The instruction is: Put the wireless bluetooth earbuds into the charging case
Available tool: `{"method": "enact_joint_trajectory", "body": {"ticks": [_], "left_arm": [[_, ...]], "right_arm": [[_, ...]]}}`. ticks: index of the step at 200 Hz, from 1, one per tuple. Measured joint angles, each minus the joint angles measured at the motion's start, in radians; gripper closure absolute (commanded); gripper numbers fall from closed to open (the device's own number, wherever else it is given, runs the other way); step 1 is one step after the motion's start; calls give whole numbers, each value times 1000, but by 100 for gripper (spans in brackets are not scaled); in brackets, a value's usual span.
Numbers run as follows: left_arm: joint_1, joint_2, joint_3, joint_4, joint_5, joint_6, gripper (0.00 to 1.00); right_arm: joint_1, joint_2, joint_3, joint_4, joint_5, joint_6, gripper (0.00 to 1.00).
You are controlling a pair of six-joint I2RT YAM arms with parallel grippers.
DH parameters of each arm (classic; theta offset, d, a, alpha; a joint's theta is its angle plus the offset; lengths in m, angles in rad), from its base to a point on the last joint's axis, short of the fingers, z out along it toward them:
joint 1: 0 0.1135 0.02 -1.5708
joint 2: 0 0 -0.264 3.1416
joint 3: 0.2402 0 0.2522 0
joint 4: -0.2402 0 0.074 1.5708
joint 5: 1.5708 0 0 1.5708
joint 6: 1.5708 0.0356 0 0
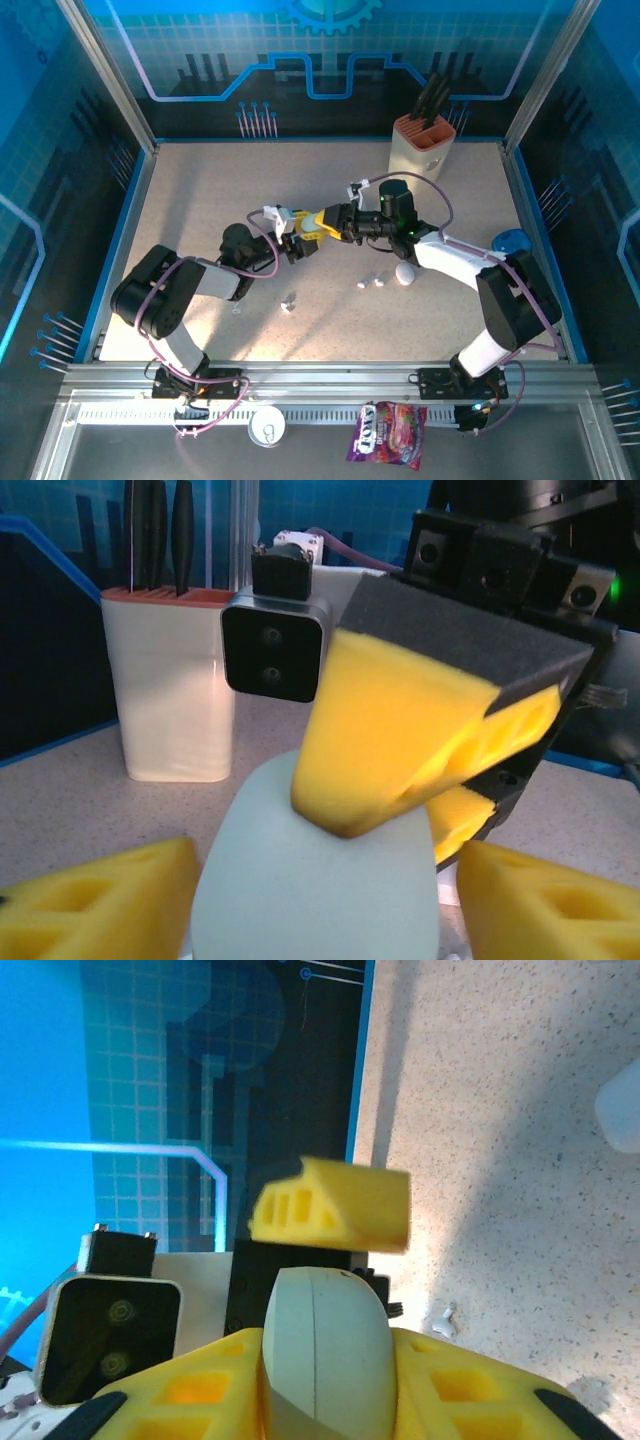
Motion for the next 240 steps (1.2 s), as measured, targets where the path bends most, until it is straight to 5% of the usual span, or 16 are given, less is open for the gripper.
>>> {"method": "enact_joint_trajectory", "body": {"ticks": [83, 148, 202, 240], "left_arm": [[4, -13, -21, -11, 33, 72, 3], [4, -84, -21, -150, 75, 151, 1], [4, -101, -21, -285, 117, 192, 1], [4, -101, -21, -337, 137, 204, 1]], "right_arm": [[-122, 10, -48, -247, 167, -235, 77], [-138, 181, -17, -349, 274, -341, 75], [-139, 197, 63, -466, 357, -451, 32], [-139, 131, 111, -661, 457, -624, 20]]}}
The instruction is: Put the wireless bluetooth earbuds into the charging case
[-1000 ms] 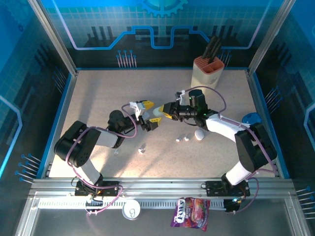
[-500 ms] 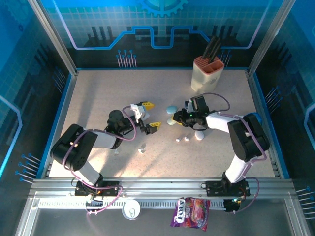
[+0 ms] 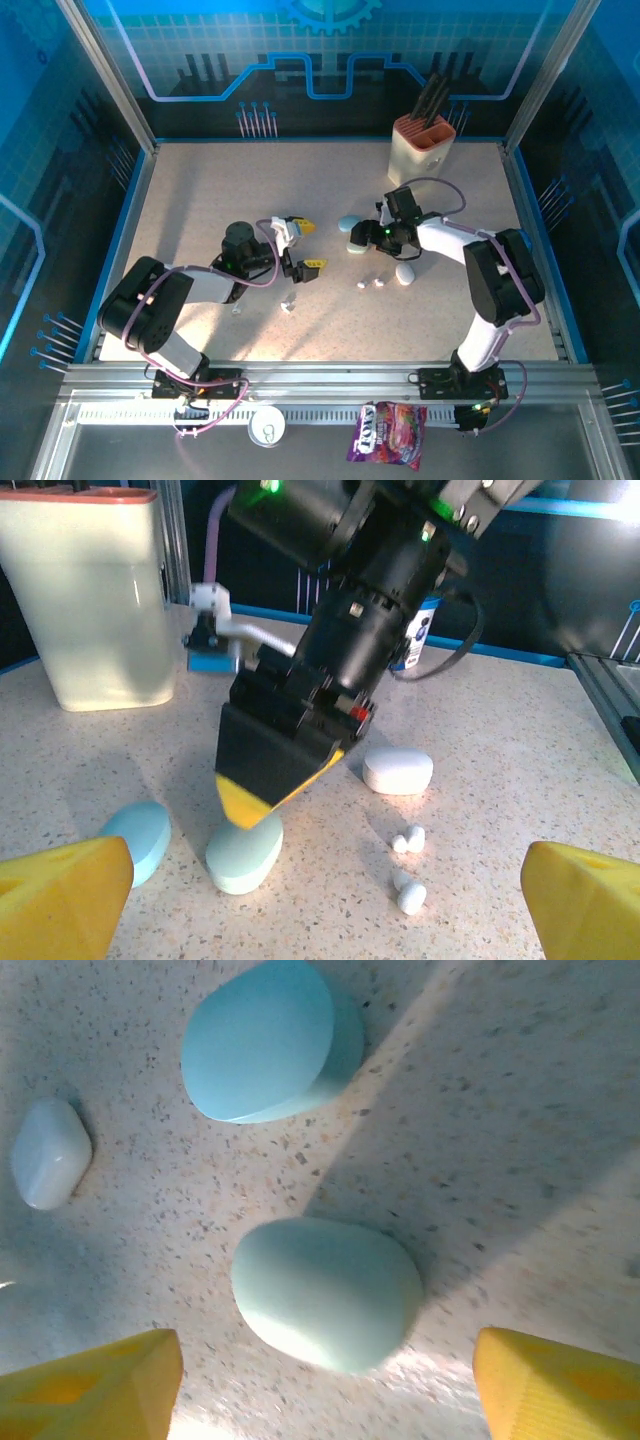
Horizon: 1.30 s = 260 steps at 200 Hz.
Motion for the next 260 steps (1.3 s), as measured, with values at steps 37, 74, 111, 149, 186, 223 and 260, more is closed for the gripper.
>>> {"method": "enact_joint_trajectory", "body": {"ticks": [37, 74, 111, 149, 186, 223, 260], "left_arm": [[0, -3, 0, -42, 13, 23, 1], [0, -4, 0, -54, 14, 41, 1], [0, -4, 3, -61, 21, 41, 1], [0, -4, 6, -60, 29, 41, 1], [0, -4, 6, -60, 29, 41, 1], [0, -4, 6, -60, 29, 43, 1], [16, -4, -1, -42, 24, 20, 1]], "right_arm": [[0, -83, 116, -264, 154, -195, 20], [0, -91, 171, -465, 299, -293, 20], [0, -76, 171, -607, 381, -321, 23], [0, 24, 176, -679, 388, -355, 26], [2, 91, 181, -698, 380, -388, 39], [4, 124, 191, -703, 377, -409, 55], [50, 124, 229, -717, 385, -442, 57]]}}
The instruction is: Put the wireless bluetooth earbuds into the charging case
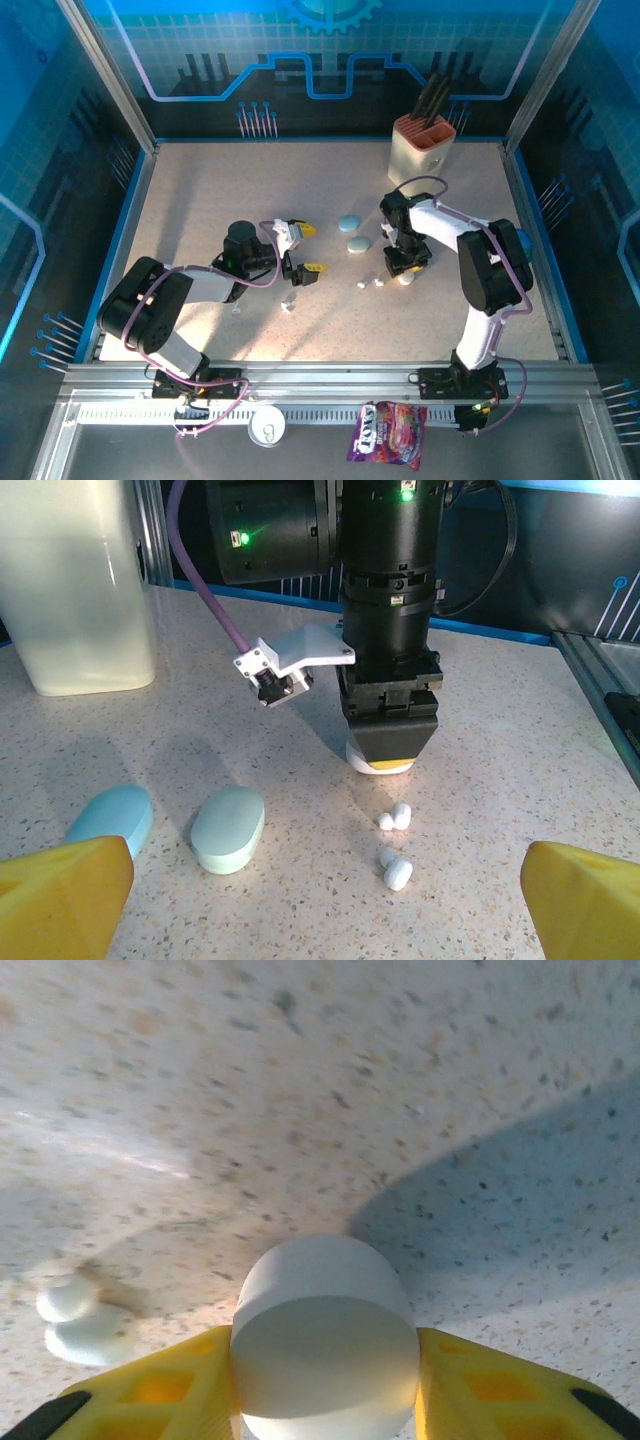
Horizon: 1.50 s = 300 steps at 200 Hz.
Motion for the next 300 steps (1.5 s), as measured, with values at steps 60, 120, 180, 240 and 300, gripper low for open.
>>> {"method": "enact_joint_trajectory", "body": {"ticks": [60, 120, 180, 240, 300], "left_arm": [[150, 0, -48, 138, -80, -252, 2], [187, -46, -92, 148, -198, -344, 1], [217, -118, -116, 79, -279, -374, 1], [217, -161, -109, -65, -319, -370, 1], [217, -161, -90, -118, -338, -379, 1]], "right_arm": [[174, 0, 90, 28, 38, -152, 58], [313, 107, 213, 109, -4, -303, 57], [317, 160, 212, 170, -90, -357, 38], [309, 129, 95, 256, -137, -370, 36], [301, 118, 93, 275, -137, -385, 61]]}}
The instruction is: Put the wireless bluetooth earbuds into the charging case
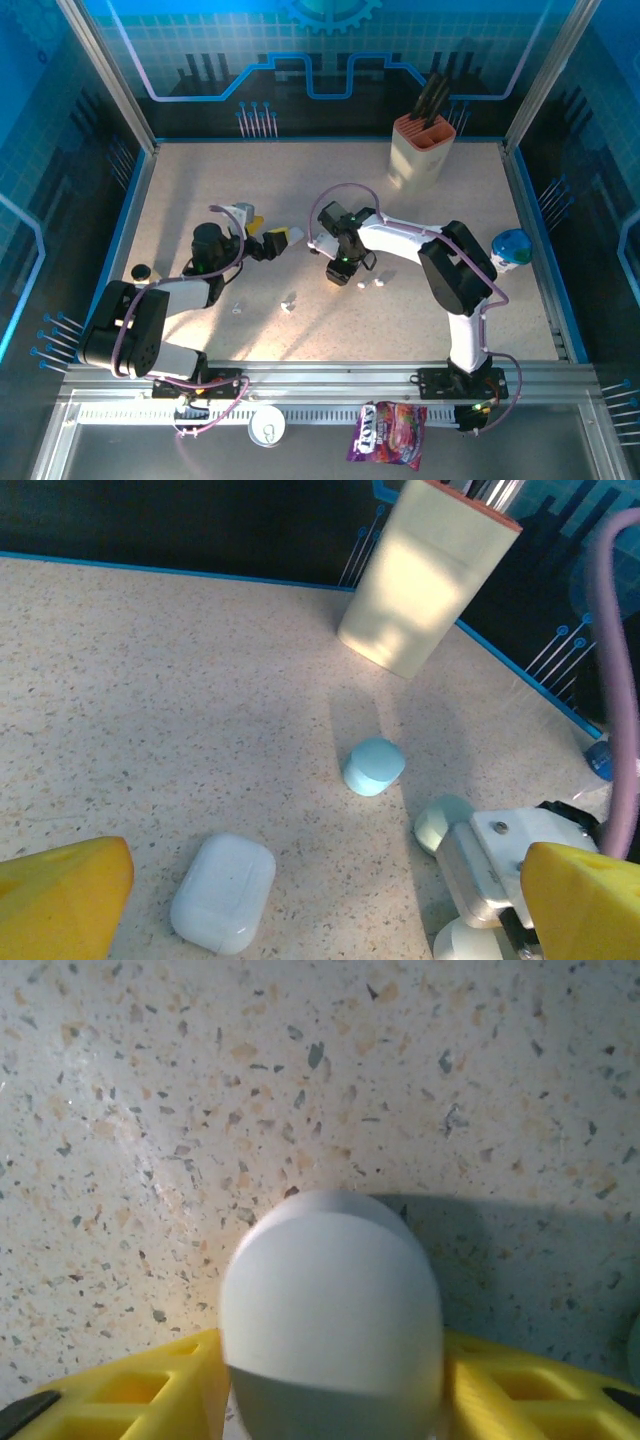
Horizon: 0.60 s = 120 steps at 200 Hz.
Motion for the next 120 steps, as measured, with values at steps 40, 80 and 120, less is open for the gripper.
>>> {"method": "enact_joint_trajectory", "body": {"ticks": [40, 80, 120], "left_arm": [[0, -26, 7, -87, -65, -58, 5], [0, -76, 41, -229, -82, -229, 10], [-3, -89, 41, -244, -38, -513, 17]], "right_arm": [[-6, -24, -5, -2, -6, 0, 62], [-17, -155, -75, 67, -62, -11, 62], [-19, -277, -148, 192, -123, -38, 63]]}}
